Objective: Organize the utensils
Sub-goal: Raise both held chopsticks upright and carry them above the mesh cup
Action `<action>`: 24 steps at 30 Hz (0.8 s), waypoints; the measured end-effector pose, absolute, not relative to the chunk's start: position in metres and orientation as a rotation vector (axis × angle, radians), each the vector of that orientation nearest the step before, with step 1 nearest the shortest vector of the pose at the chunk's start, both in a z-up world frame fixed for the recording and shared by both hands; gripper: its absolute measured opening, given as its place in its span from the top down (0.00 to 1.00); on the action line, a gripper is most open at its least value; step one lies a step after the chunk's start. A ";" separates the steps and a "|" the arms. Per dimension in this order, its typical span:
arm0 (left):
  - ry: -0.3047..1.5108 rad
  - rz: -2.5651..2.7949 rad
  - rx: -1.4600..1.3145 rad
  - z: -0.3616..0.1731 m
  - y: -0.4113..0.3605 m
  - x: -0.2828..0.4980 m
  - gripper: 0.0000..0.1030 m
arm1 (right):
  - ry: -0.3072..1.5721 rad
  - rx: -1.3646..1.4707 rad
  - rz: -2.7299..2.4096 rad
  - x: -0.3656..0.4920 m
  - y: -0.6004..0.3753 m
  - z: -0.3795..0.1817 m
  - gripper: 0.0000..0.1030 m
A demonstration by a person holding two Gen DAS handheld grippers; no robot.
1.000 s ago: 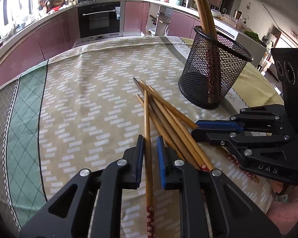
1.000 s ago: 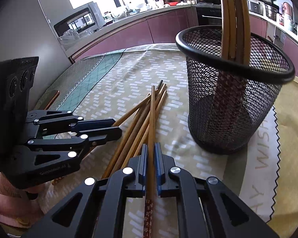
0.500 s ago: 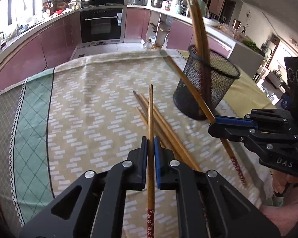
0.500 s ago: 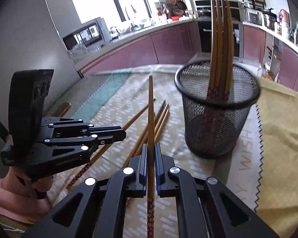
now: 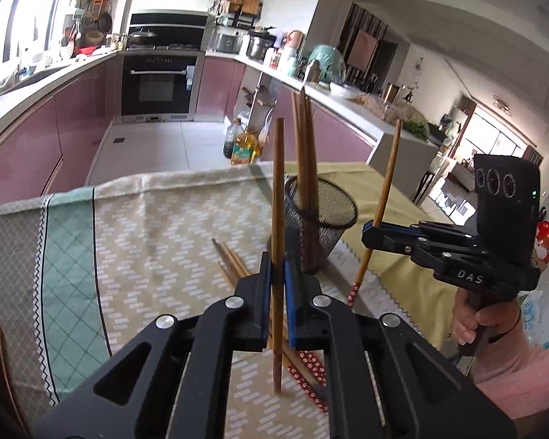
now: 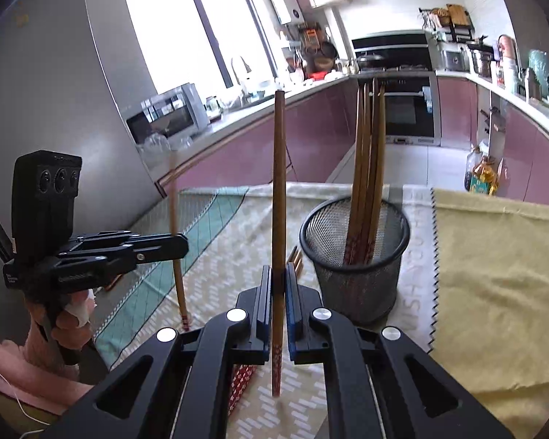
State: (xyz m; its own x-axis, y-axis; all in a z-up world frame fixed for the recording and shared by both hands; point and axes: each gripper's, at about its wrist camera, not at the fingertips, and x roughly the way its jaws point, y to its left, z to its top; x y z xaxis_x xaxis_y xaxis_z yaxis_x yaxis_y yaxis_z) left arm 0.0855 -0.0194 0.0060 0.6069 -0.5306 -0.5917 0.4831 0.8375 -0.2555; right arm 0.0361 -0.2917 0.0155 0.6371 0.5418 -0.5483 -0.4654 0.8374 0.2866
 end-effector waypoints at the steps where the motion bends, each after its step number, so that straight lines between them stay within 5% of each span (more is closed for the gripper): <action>1: 0.694 -0.594 -0.075 0.011 -0.019 0.084 0.93 | 0.654 0.121 0.574 0.036 -0.293 0.020 0.94; 24: 0.551 -0.679 -0.095 0.070 -0.047 0.099 0.93 | 0.512 0.108 0.530 0.049 -0.312 0.070 0.94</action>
